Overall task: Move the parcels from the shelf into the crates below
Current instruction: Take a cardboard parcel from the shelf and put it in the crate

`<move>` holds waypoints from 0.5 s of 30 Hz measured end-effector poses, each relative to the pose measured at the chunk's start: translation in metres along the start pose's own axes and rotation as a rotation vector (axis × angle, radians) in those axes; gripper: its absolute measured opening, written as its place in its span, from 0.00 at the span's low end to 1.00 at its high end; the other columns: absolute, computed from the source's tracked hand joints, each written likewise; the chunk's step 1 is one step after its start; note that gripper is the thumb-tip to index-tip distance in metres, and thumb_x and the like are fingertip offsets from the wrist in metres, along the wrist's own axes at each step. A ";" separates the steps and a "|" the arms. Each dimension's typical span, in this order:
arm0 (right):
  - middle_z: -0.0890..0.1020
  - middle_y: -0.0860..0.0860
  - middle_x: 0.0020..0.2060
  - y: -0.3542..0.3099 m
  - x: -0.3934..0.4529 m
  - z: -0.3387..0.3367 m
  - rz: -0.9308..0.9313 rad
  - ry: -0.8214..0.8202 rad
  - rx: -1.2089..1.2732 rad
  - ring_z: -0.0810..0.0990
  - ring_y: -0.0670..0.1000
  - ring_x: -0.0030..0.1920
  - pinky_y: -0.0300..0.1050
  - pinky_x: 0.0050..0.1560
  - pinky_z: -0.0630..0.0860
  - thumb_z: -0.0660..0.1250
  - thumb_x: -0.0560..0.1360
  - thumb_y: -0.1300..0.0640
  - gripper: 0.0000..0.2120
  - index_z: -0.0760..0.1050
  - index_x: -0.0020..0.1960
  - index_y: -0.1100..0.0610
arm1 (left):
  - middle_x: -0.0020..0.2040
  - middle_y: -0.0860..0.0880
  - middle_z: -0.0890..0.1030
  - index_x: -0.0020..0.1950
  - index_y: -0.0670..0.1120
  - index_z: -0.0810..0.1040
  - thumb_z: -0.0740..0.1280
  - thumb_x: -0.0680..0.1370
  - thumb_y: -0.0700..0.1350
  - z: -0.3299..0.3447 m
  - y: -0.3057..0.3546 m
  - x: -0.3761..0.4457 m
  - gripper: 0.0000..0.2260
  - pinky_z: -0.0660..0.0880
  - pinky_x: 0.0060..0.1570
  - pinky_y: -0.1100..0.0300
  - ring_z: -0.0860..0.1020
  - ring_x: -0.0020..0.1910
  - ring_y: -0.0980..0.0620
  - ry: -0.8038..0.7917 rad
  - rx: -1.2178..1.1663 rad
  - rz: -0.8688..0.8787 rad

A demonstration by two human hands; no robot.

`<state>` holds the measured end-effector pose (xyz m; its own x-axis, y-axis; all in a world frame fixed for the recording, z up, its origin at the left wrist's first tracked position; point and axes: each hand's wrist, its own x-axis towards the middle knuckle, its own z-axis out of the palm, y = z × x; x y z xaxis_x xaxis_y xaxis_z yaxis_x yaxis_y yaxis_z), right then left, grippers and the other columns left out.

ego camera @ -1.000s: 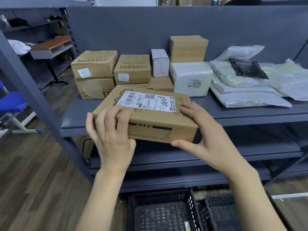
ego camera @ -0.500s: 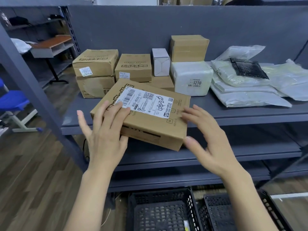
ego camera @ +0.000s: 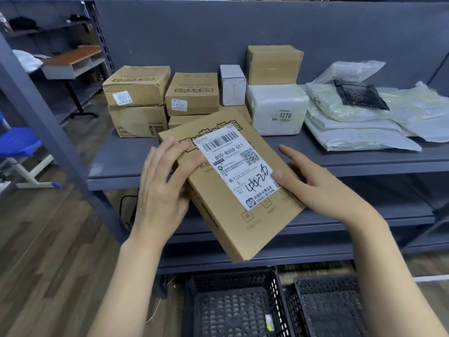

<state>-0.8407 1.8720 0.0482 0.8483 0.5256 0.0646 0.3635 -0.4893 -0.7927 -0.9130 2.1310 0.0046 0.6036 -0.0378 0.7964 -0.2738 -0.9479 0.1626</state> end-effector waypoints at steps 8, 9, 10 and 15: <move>0.78 0.38 0.60 0.004 -0.008 0.011 -0.112 0.051 0.263 0.77 0.40 0.60 0.46 0.61 0.74 0.65 0.74 0.46 0.26 0.65 0.71 0.43 | 0.73 0.40 0.56 0.71 0.54 0.63 0.72 0.65 0.29 -0.005 0.008 0.004 0.40 0.60 0.67 0.44 0.58 0.71 0.39 -0.085 0.074 -0.151; 0.77 0.38 0.61 0.005 -0.007 0.013 -0.127 0.095 0.258 0.76 0.40 0.61 0.46 0.62 0.73 0.66 0.75 0.46 0.26 0.65 0.71 0.43 | 0.74 0.41 0.54 0.72 0.56 0.60 0.71 0.67 0.30 -0.006 0.009 0.005 0.40 0.62 0.67 0.43 0.58 0.72 0.40 -0.132 0.042 -0.184; 0.76 0.38 0.62 0.007 -0.005 0.015 -0.141 0.142 0.242 0.74 0.39 0.62 0.46 0.63 0.73 0.66 0.76 0.47 0.26 0.64 0.72 0.44 | 0.74 0.42 0.53 0.73 0.57 0.58 0.70 0.69 0.31 -0.007 0.011 0.006 0.40 0.64 0.67 0.42 0.59 0.72 0.42 -0.173 0.006 -0.205; 0.71 0.43 0.67 0.017 0.000 0.027 -0.202 0.369 0.206 0.70 0.42 0.67 0.51 0.67 0.70 0.63 0.76 0.47 0.28 0.60 0.74 0.46 | 0.77 0.58 0.47 0.70 0.72 0.41 0.61 0.78 0.52 -0.016 0.029 0.009 0.33 0.59 0.72 0.49 0.50 0.72 0.64 -0.379 -0.237 -0.315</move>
<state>-0.8447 1.8827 0.0187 0.8622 0.2954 0.4114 0.4830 -0.2350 -0.8435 -0.9274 2.1082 0.0262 0.8992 0.0839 0.4295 -0.1709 -0.8361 0.5213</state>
